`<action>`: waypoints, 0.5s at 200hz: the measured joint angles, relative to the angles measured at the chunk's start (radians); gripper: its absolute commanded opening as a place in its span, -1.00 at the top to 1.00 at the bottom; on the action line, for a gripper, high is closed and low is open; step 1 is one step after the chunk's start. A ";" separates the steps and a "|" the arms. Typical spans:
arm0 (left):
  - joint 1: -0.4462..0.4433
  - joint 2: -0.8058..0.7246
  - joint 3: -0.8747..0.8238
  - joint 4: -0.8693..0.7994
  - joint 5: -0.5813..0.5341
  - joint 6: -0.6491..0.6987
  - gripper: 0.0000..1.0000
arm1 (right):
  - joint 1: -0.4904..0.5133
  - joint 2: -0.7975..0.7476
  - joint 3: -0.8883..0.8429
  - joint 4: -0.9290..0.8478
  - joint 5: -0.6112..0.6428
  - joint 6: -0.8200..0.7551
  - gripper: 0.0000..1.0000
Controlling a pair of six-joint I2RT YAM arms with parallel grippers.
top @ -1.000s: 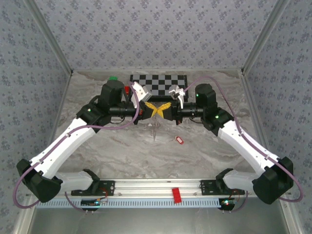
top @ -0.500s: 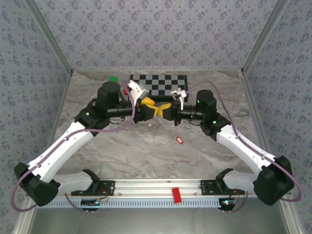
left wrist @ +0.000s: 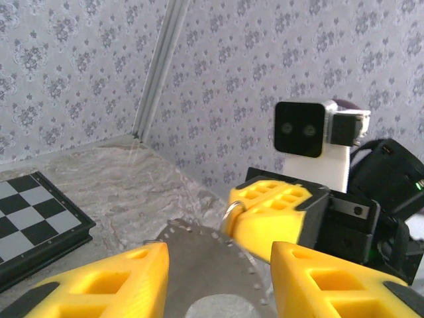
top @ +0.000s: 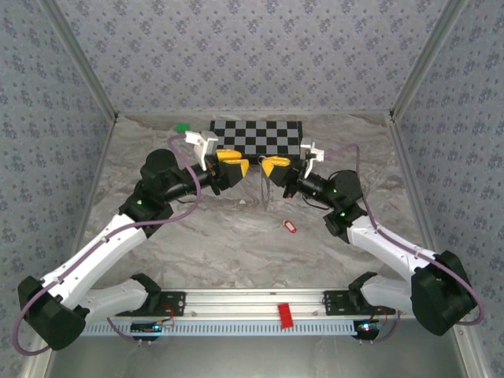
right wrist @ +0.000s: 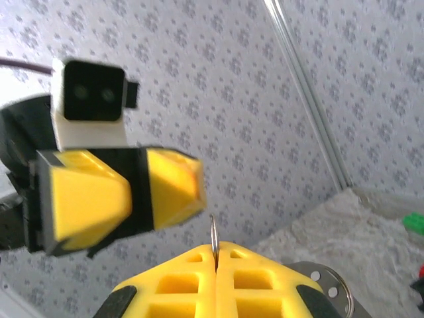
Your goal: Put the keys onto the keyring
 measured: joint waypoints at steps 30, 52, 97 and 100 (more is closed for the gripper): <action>0.006 0.006 -0.017 0.061 0.002 -0.047 0.13 | 0.020 0.004 0.000 0.085 0.034 0.025 1.00; 0.008 0.016 -0.017 0.113 0.015 -0.078 0.14 | 0.030 0.019 0.000 0.127 0.040 0.035 1.00; 0.008 0.046 -0.017 0.183 0.053 -0.122 0.27 | 0.035 0.047 0.000 0.144 0.040 0.051 1.00; 0.008 0.048 -0.017 0.186 0.056 -0.123 0.26 | 0.035 0.047 0.000 0.144 0.040 0.051 1.00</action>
